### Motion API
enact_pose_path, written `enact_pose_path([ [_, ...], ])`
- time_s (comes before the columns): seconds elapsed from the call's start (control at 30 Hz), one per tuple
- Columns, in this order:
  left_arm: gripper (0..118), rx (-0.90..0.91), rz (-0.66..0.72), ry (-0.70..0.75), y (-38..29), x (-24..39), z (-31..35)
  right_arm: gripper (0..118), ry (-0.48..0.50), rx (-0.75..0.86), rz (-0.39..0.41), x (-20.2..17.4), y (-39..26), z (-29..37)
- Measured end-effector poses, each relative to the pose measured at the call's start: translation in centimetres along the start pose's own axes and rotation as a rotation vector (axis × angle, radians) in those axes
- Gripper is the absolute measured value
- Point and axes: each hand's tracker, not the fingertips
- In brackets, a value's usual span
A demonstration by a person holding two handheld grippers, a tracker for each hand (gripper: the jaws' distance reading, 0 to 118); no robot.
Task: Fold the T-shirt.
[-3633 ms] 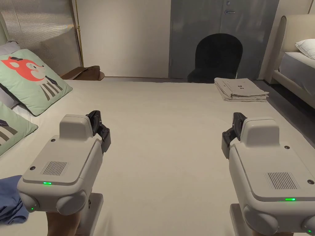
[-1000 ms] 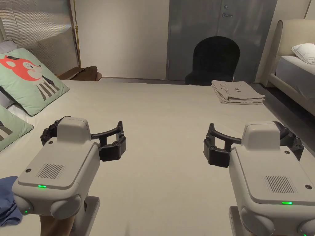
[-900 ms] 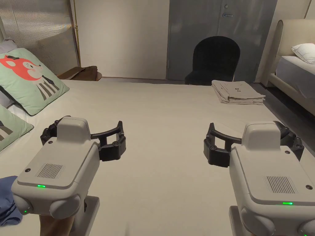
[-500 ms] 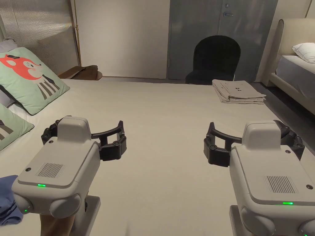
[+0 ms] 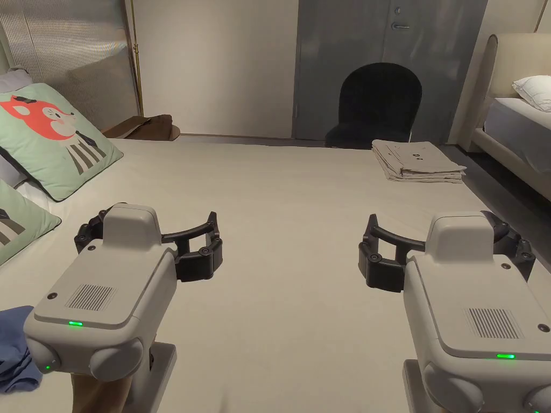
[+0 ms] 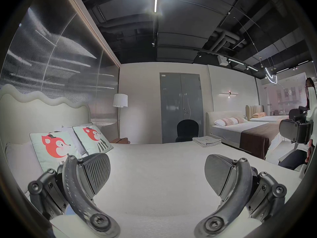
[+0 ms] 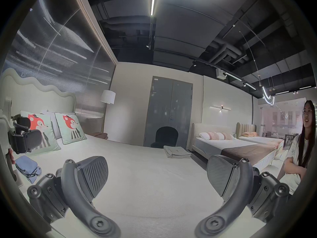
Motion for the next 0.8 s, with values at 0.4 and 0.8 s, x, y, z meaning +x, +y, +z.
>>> enact_pose_path([
  [0.4,110,-0.004,-0.001,0.000,-0.03,-0.08,0.03,114,0.002,-0.004,0.003,-0.07,0.02,0.02],
  [0.8,110,-0.011,0.005,-0.008,-0.06,-0.16,0.02,114,0.000,-0.009,0.005,-0.09,0.19,-0.04],
])
